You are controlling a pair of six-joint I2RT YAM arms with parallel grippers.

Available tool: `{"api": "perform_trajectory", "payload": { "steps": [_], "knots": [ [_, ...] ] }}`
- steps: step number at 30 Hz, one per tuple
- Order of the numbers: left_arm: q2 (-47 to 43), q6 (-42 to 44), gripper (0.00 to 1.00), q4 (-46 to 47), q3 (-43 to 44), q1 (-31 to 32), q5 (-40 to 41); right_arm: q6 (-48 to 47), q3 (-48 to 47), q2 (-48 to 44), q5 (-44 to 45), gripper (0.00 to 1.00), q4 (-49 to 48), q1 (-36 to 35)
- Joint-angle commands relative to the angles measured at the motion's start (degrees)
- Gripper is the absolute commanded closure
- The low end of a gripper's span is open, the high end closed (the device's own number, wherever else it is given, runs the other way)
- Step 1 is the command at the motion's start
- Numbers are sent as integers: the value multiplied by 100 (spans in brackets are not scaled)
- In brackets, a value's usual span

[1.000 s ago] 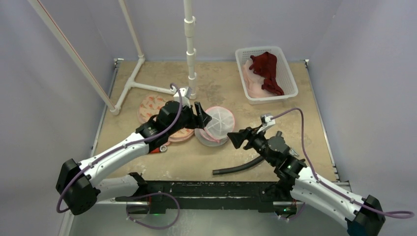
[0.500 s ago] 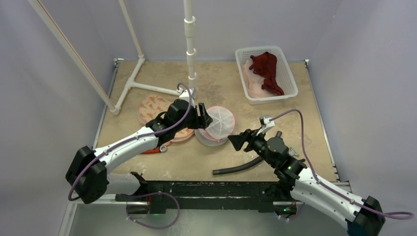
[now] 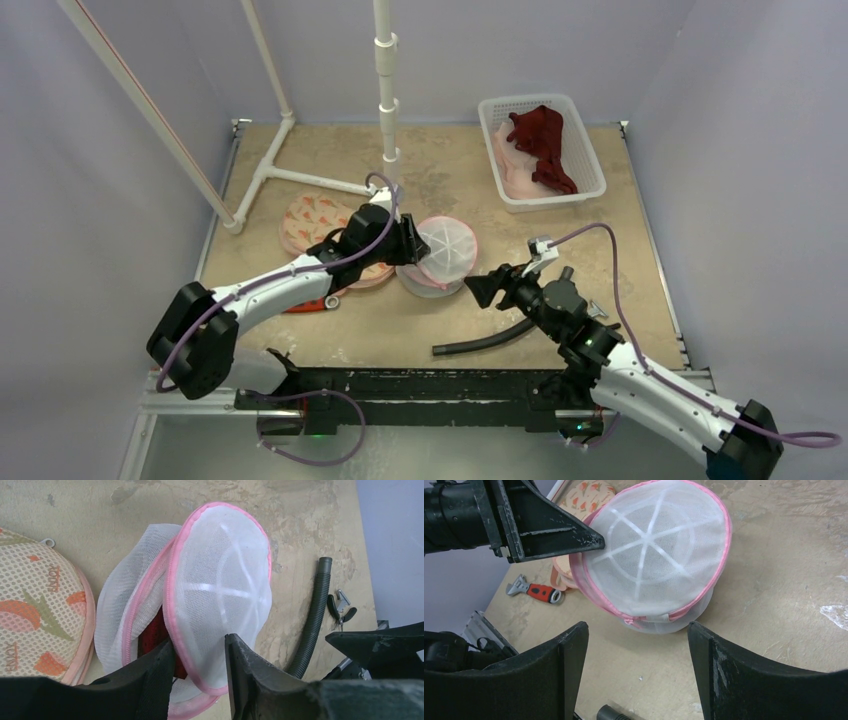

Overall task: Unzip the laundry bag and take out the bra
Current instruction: Open the laundry bag at the center of the board.

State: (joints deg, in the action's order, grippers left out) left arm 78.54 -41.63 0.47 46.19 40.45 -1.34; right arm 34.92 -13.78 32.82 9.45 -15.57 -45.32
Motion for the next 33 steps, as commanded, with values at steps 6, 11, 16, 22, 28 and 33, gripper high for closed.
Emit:
{"api": "perform_trajectory", "payload": {
  "steps": [6, 11, 16, 22, 28, 33],
  "knots": [
    [-427, -127, 78, 962, -387, -99, -586, -151, -165, -326, 124, 25, 240, 16],
    [-694, 186, 82, 1172, -452, -92, -782, -207, -331, -512, 250, 24, 471, 14],
    [-968, 660, 90, 1315, -489, -84, -1044, -272, -543, -694, 415, 24, 698, 16],
    [-1375, 1738, 97, 1200, -510, 307, -1044, -236, -876, -1258, 1359, 24, 1151, 15],
    [-1761, 2824, 90, 1068, -640, 1105, -358, -444, -1674, -1156, 1358, 21, 1361, 15],
    [-2303, 3401, 80, 1891, -1342, 1609, -418, -551, -1945, -1175, 1309, 21, 1384, 19]
  ]
}}
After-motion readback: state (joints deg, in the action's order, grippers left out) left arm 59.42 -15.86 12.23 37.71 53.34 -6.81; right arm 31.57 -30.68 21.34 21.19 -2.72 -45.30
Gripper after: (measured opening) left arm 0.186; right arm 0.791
